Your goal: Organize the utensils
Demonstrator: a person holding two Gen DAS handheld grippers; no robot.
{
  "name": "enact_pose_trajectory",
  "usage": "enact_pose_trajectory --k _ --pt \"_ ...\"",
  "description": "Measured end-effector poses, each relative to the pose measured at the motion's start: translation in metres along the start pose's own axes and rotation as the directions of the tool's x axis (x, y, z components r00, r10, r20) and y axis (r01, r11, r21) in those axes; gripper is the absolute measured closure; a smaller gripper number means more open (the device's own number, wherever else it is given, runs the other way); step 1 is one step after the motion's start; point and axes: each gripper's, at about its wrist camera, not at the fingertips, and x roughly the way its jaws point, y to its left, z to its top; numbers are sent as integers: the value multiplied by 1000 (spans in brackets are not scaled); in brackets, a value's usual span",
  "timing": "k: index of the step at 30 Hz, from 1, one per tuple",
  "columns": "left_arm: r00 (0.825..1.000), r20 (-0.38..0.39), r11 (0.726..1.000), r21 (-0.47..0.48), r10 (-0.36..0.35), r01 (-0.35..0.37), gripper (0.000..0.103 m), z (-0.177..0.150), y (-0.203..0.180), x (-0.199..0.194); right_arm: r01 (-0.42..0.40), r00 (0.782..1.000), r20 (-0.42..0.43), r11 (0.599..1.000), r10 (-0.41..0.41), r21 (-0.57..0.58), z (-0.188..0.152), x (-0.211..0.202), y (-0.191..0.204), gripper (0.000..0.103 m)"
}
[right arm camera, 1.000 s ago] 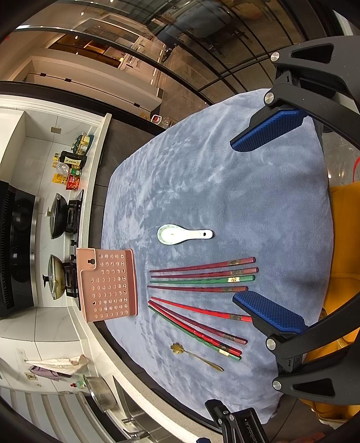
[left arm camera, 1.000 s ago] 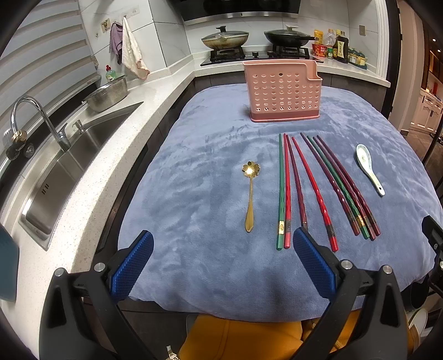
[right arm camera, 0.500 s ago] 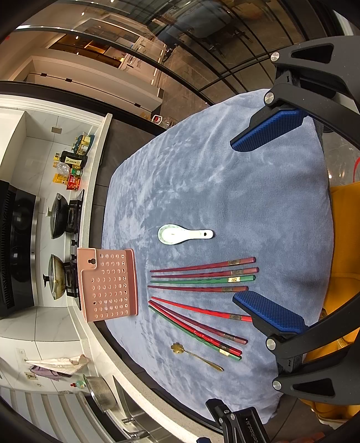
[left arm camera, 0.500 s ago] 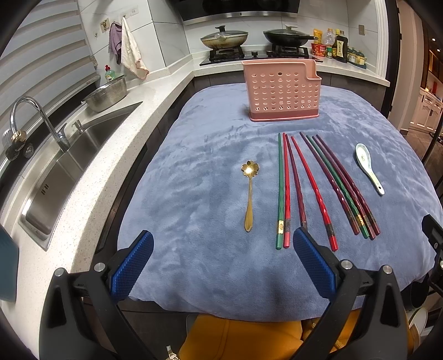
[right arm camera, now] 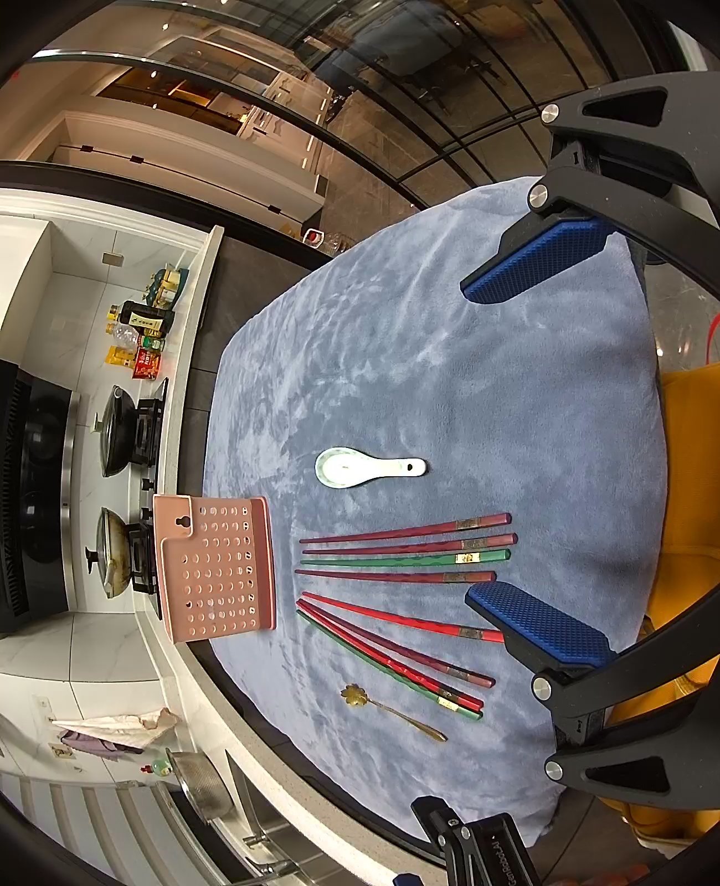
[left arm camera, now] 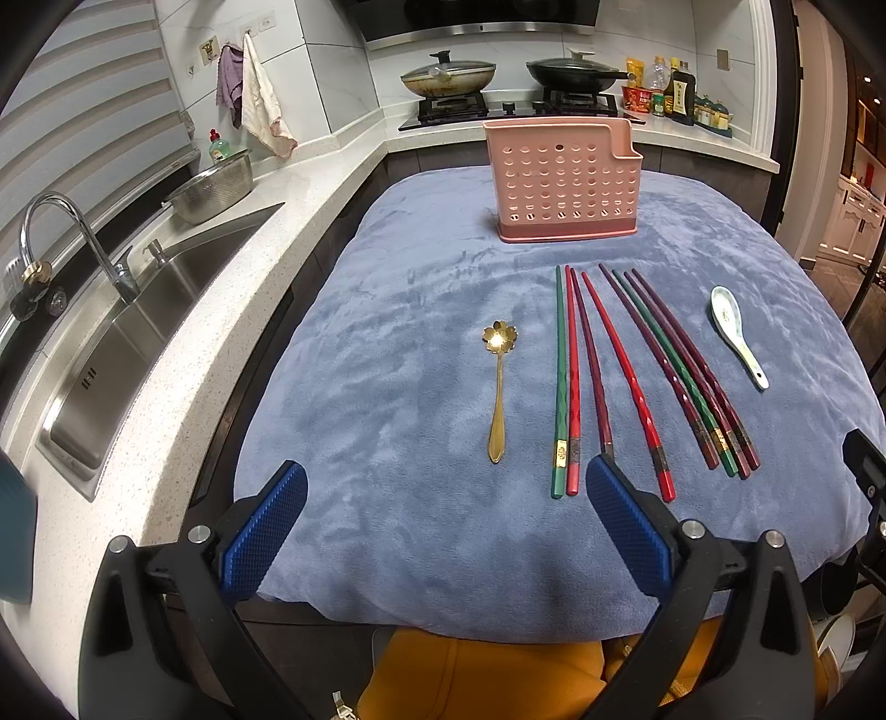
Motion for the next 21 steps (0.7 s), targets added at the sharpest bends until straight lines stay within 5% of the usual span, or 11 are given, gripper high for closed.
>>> enact_pose_trajectory --k 21 --pt "1000 -2 1000 -1 -7 7 7 -1 -3 2 -3 1000 -11 1000 3 9 -1 4 -1 7"
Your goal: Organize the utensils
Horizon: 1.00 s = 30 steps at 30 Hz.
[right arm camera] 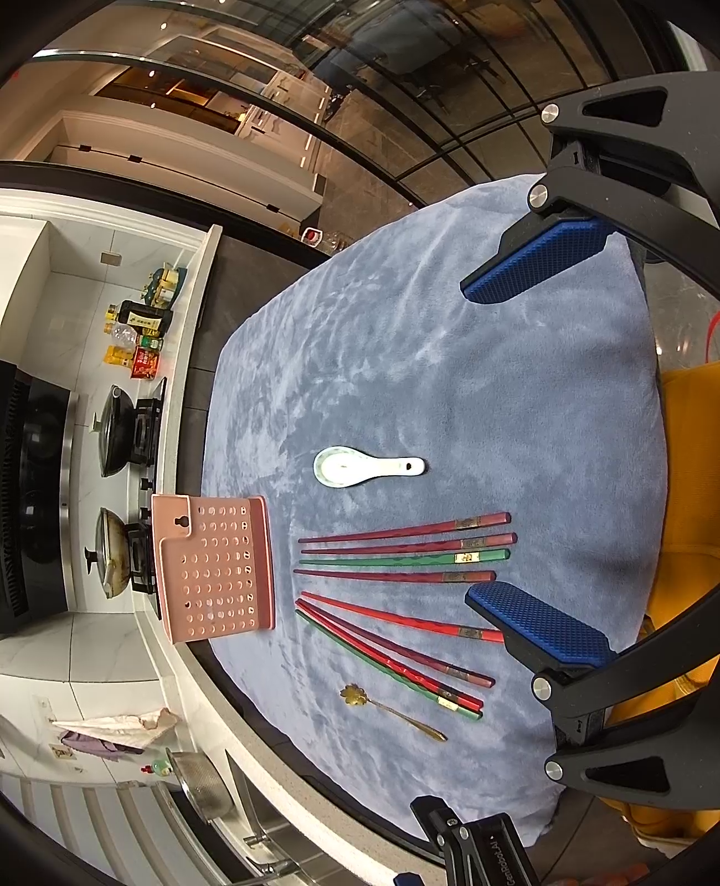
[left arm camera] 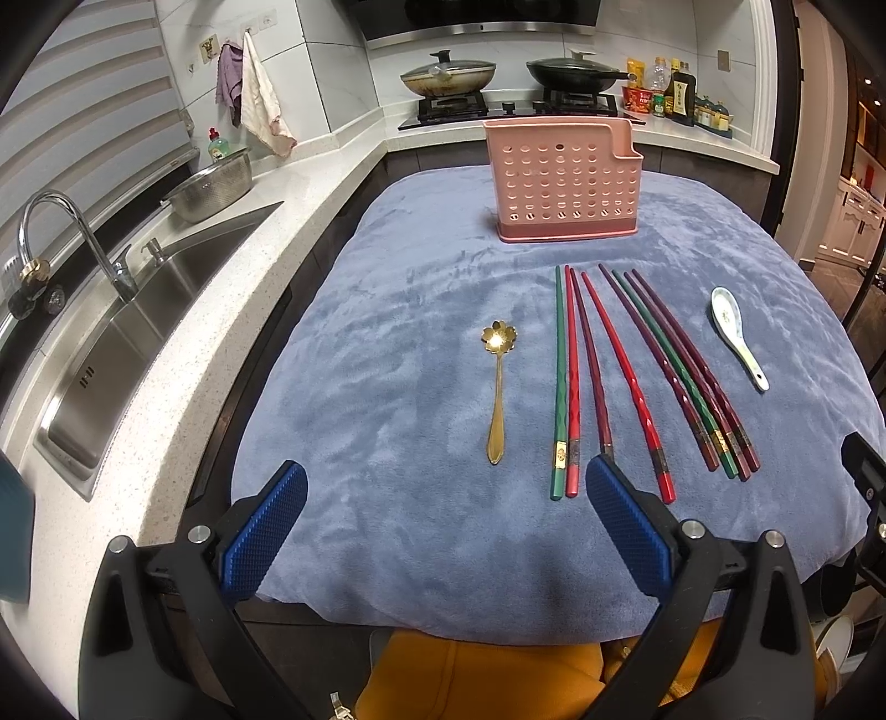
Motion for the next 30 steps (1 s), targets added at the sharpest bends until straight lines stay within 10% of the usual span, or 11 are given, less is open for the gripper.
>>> enact_pose_trajectory --k 20,30 --pt "982 -161 993 -83 -97 85 7 7 14 96 -76 994 -73 992 83 103 23 84 -16 8" --pt "967 -218 986 -128 -134 108 7 12 17 131 -116 986 -101 981 133 155 46 143 -16 33"
